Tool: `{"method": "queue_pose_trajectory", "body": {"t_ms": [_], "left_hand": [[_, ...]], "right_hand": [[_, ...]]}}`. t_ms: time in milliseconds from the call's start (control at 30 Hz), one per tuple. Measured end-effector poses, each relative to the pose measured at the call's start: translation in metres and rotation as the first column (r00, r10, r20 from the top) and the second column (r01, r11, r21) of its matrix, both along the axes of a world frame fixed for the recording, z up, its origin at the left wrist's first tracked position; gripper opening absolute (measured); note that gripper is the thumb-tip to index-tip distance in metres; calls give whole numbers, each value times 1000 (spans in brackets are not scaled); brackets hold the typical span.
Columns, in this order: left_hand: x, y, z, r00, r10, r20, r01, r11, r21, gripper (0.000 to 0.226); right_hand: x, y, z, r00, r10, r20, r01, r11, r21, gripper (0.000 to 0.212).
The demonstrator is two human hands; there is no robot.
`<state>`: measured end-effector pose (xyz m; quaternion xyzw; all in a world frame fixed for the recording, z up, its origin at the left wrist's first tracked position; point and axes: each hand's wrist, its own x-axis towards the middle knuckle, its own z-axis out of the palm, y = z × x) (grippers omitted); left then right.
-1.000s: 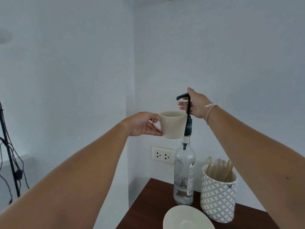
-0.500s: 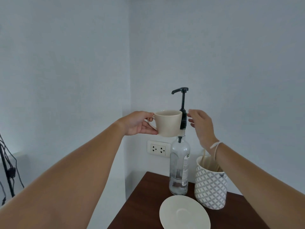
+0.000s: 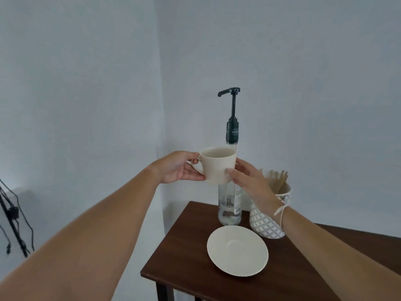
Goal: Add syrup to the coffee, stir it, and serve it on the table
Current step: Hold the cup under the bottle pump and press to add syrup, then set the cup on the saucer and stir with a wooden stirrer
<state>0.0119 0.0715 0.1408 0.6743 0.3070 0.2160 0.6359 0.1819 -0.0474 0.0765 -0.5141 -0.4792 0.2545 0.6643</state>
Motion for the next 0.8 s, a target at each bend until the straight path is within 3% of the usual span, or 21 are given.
{"method": "queue_pose_trajectory", "body": {"t_ms": [400, 800], "left_hand": [[0, -20, -60, 998, -51, -29, 48, 994, -97, 31], [11, -38, -129, 991, -112, -70, 100, 981, -166, 30]], "right_hand": [[-5, -29, -62, 996, -7, -83, 4, 999, -32, 44], [-2, -64, -117, 995, -88, -45, 79, 981, -177, 47]]}}
